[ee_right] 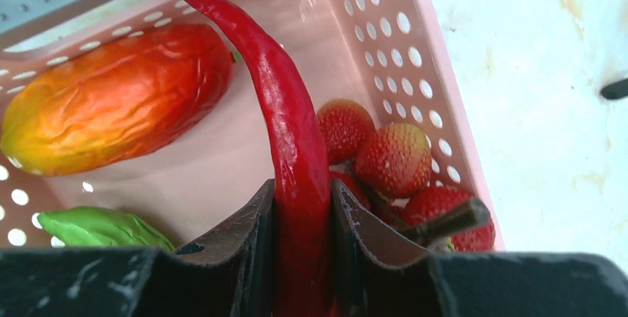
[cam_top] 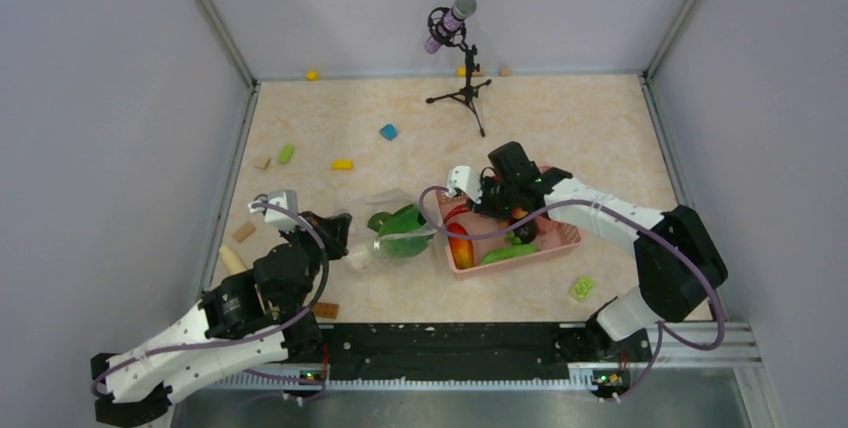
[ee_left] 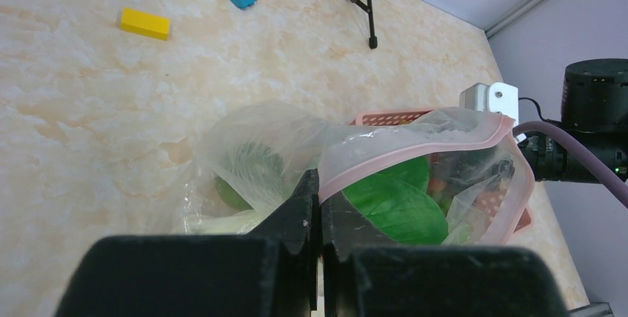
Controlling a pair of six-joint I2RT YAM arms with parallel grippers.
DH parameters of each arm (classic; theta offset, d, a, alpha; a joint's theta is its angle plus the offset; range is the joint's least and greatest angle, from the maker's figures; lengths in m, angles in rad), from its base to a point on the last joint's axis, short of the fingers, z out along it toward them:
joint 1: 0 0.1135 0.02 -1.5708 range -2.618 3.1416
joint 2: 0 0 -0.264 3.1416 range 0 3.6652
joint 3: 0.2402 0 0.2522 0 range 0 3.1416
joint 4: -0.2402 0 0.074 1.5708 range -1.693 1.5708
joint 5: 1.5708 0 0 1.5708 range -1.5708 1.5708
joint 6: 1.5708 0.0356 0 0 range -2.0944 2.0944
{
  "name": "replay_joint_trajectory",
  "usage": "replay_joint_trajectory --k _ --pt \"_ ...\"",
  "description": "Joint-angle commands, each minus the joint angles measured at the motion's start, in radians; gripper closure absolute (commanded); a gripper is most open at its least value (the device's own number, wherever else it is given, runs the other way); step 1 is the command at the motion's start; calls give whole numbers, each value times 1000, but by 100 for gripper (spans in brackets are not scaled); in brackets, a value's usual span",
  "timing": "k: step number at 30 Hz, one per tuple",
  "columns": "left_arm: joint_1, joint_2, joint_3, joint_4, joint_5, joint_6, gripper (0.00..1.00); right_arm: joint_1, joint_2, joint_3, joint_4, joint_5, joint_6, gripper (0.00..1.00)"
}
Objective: Place the food in the zip-top bag and seal the zipper
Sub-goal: Pick up the fake vegetable from the bin.
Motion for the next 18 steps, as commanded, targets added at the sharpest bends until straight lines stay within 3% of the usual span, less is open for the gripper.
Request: replay_joint_trajectory --k 1,10,18 --pt "3 -6 23 32 -13 9 100 1 -54 35 -74 66 12 81" --pt "4 -5 24 31 -16 9 100 1 -93 79 -148 131 38 81" --pt "4 -7 27 31 -3 9 100 2 -339 15 -61 52 63 81"
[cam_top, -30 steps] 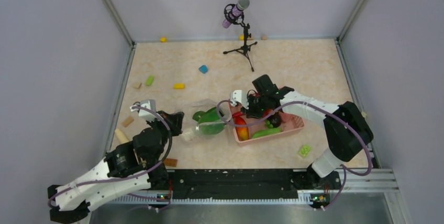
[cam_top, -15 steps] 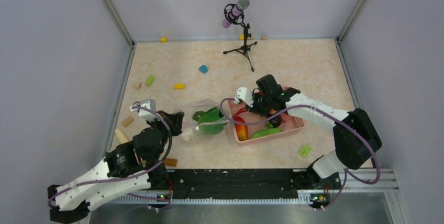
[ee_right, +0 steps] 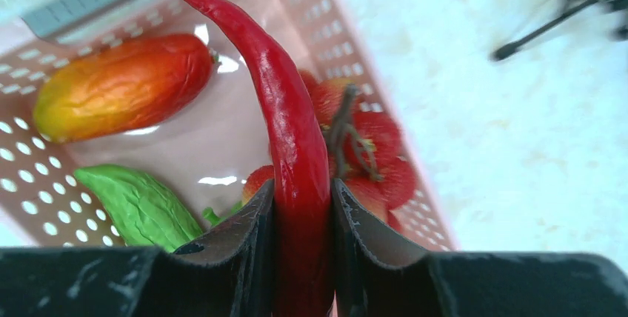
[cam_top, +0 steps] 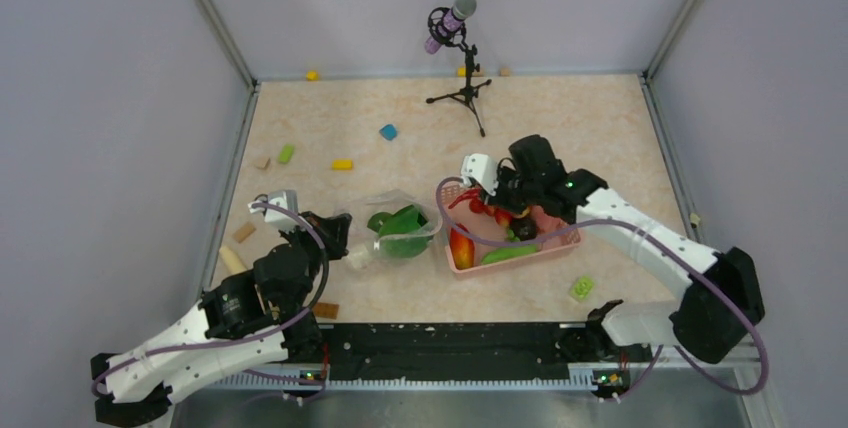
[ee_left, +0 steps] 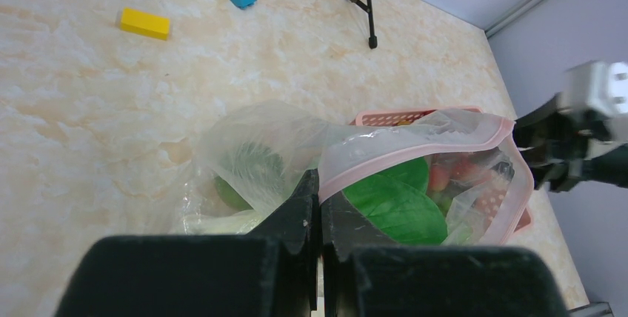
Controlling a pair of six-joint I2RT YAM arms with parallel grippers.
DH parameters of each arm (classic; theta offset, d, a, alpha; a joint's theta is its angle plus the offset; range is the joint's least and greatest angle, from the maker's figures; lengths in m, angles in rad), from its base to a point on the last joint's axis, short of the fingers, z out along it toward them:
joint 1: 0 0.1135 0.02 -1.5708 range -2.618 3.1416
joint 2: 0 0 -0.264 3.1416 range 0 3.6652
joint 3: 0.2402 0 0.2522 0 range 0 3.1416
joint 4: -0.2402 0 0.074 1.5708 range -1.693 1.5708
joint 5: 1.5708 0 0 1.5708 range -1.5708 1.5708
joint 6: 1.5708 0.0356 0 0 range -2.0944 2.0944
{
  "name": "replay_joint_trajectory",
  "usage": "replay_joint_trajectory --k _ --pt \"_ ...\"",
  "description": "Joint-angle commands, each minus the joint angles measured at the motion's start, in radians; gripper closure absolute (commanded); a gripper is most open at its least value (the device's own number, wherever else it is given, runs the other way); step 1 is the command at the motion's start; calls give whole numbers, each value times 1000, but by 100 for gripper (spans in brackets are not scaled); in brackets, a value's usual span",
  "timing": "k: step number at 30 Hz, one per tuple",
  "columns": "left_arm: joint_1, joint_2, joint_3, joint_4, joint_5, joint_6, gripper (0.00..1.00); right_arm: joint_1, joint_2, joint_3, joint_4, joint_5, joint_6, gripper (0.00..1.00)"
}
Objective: Place the food in the zip-top bag and seal the zipper
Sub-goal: Pick up the fake vegetable from the bin, then place the fake vegetable in the zipper food storage bag.
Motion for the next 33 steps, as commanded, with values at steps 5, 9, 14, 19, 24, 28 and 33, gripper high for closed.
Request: replay_joint_trajectory --k 5,9,14,19,24,28,33 --pt "4 -7 30 38 14 9 100 3 -364 -81 251 42 147 81" --pt "4 9 40 51 25 7 100 6 -442 -81 418 -157 376 82" --pt "4 62 90 31 28 5 100 96 -426 3 428 -397 596 82" --pt "3 131 122 14 25 -9 100 222 -361 -8 676 -574 811 79" --pt "4 152 143 18 72 -5 100 304 -207 97 654 -568 816 78" --pt "3 137 138 26 91 -9 100 306 -130 39 900 -522 859 78" --pt "4 114 142 27 114 -11 100 318 -72 -19 1061 -603 842 75"
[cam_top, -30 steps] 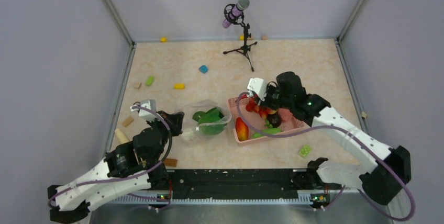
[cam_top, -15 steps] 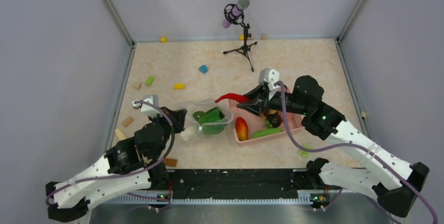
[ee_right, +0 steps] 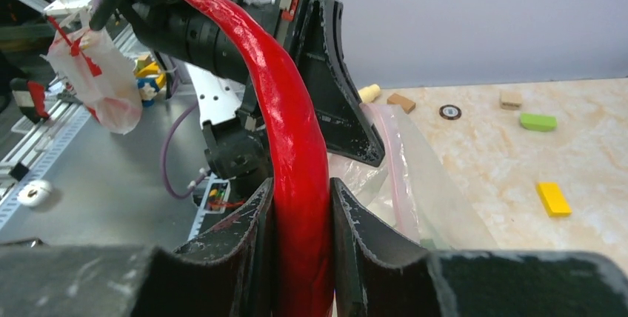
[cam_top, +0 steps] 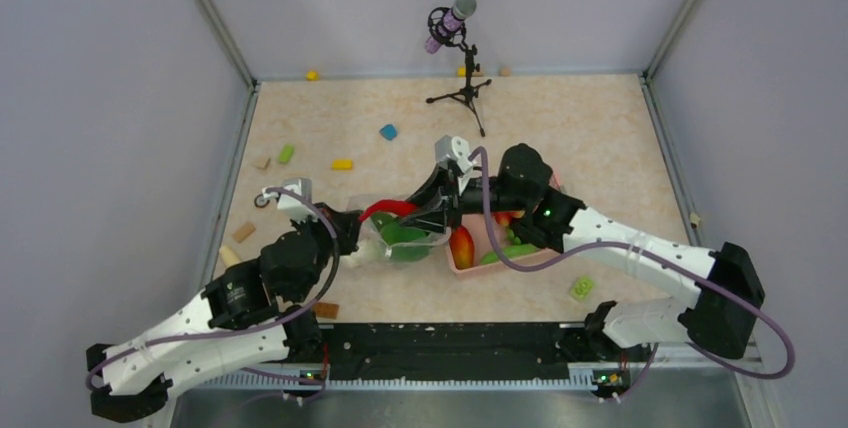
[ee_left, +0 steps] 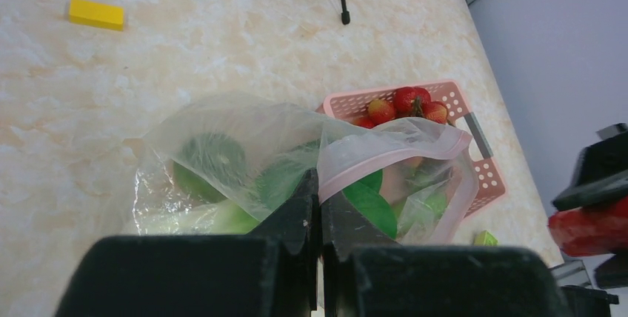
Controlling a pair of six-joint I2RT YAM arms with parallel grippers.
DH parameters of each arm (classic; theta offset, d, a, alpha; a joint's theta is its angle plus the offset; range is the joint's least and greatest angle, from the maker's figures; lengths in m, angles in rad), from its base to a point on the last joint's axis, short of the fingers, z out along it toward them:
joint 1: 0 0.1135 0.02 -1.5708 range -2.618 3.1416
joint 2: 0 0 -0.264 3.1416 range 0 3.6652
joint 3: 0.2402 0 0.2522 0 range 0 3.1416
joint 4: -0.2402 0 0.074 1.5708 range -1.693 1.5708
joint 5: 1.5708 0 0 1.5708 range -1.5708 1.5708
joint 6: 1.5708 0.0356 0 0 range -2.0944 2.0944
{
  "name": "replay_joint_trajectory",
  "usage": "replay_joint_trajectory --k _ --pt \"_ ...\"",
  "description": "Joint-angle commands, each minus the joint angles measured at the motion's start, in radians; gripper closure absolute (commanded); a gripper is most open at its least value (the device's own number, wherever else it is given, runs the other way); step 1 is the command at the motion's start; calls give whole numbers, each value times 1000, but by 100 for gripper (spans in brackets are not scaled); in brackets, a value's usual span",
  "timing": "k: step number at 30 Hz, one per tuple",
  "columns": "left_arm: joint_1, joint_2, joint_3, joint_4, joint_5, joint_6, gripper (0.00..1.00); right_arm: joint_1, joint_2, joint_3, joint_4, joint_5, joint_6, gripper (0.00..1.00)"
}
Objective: Place the food in the zip-top bag and seal the zipper
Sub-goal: Place the fake vegetable in the zipper food storage bag.
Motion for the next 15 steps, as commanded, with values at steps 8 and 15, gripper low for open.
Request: replay_joint_trajectory --k 8,15 --pt "4 -37 44 21 35 -40 100 69 85 -25 152 40 -36 71" --pt "4 -68 34 24 42 -46 100 69 126 -22 48 260 -11 67"
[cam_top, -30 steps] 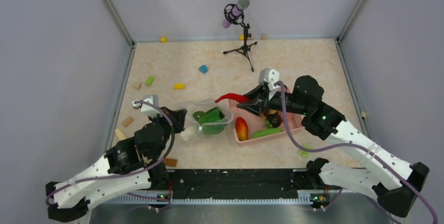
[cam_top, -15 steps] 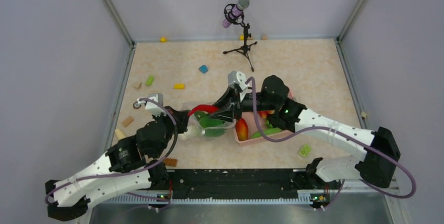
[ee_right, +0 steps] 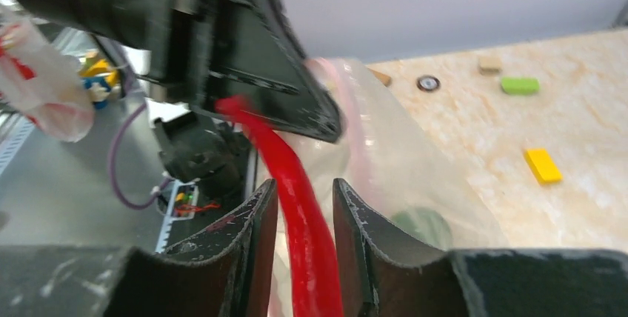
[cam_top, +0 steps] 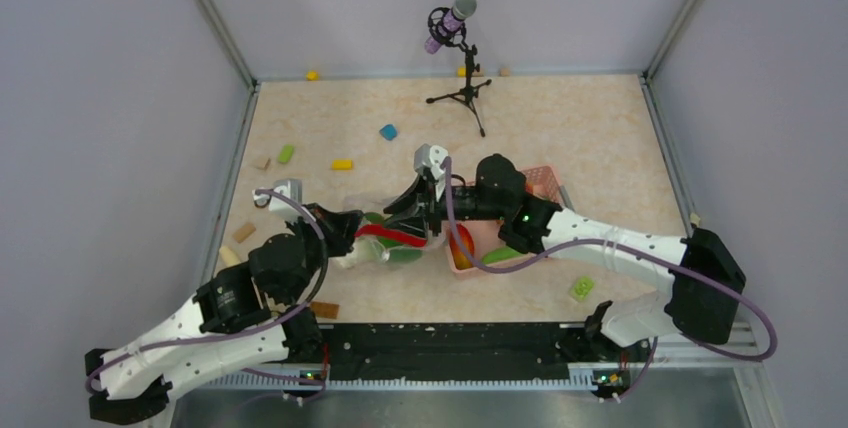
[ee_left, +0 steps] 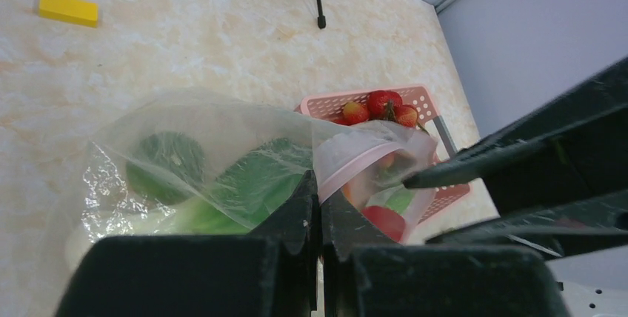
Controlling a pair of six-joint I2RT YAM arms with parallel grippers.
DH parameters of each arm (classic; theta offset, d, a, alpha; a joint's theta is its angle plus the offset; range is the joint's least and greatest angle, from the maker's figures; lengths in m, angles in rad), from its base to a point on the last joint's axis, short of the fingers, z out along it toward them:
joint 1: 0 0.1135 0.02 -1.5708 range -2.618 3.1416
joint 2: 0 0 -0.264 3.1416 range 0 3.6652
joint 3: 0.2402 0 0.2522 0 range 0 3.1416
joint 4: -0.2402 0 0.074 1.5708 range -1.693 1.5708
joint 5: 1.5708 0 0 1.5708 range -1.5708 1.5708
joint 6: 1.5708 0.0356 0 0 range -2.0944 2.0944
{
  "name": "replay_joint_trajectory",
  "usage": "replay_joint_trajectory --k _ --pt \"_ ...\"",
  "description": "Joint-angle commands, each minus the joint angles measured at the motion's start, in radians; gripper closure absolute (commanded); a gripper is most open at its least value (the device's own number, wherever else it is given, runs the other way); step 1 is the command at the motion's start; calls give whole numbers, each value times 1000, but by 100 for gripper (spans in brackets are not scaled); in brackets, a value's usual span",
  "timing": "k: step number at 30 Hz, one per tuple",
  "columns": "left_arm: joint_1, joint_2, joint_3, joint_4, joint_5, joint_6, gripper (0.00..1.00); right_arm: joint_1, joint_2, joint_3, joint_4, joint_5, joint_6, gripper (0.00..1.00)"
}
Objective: Place the food in the zip-top bag and seal the zipper
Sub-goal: Place the fake vegetable in the zipper food storage bag, then pick up the fake fruit from the bin.
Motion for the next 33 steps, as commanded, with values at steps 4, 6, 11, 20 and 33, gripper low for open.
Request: replay_joint_trajectory --k 4,6,11,20,33 --pt "4 -29 20 27 1 -4 100 5 31 -35 -27 93 6 66" --pt "5 -30 21 27 5 0 100 5 31 -46 -26 109 9 65" --pt "4 -35 21 28 4 5 100 4 18 -30 -88 209 2 64" --pt "5 -57 6 28 -30 9 100 4 -134 -66 -149 323 -10 58" --pt "4 -54 -11 26 -74 29 100 3 -460 -256 -389 971 -215 12"
